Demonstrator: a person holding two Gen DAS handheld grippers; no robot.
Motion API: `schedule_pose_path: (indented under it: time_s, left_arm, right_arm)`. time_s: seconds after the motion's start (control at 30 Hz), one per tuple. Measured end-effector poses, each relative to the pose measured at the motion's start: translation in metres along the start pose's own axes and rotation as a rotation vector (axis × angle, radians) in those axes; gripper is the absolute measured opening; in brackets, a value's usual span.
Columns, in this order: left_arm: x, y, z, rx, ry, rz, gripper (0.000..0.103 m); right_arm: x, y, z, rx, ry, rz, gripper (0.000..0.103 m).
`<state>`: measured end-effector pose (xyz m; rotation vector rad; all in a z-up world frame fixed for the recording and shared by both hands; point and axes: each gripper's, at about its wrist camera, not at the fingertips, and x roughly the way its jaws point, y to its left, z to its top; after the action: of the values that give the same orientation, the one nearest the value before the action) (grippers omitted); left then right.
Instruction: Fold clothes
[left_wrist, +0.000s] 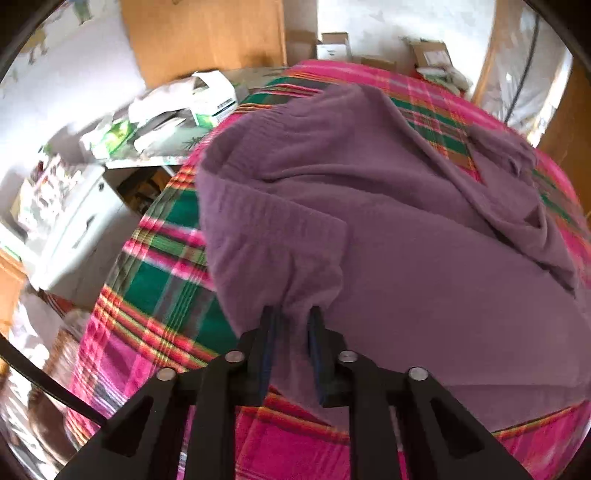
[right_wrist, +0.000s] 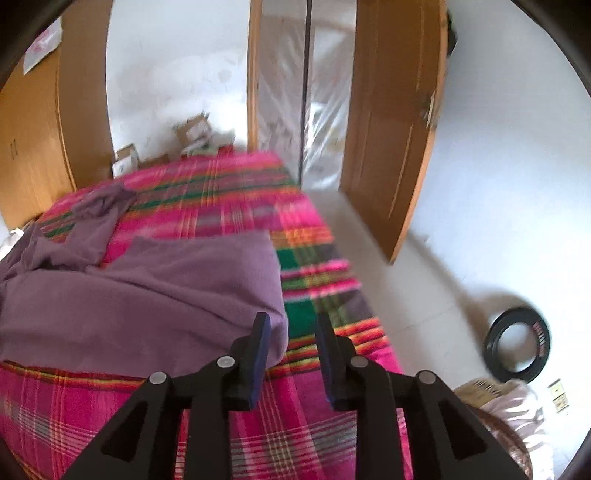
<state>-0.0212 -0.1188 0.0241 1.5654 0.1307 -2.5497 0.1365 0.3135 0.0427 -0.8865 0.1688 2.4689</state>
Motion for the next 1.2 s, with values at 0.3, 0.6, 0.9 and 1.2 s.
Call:
schedule_pose_path:
  time_s: [0.3,0.6,0.9,1.2]
  left_arm:
    - [-0.006,0.044,-0.015,-0.159,-0.035,-0.123,0.011]
    - [-0.002,0.079,-0.025,-0.275,-0.030,-0.241,0.012]
    - [0.002,0.105,-0.031,-0.296,-0.036,-0.492,0.026]
    - [0.011,0.113,-0.026,-0.381,0.024,-0.802,0.034]
  right_arm:
    - [-0.051,0.093,0.000,-0.205,-0.078,0.439,0.026]
    - [-0.033,0.246,-0.028,-0.511,0.178,0.846,0.026]
    - [-0.042,0.325,-0.045,-0.688,0.182,0.891,0.032]
    - [-0.031,0.338,-0.050,-0.644,0.272,0.978,0.037]
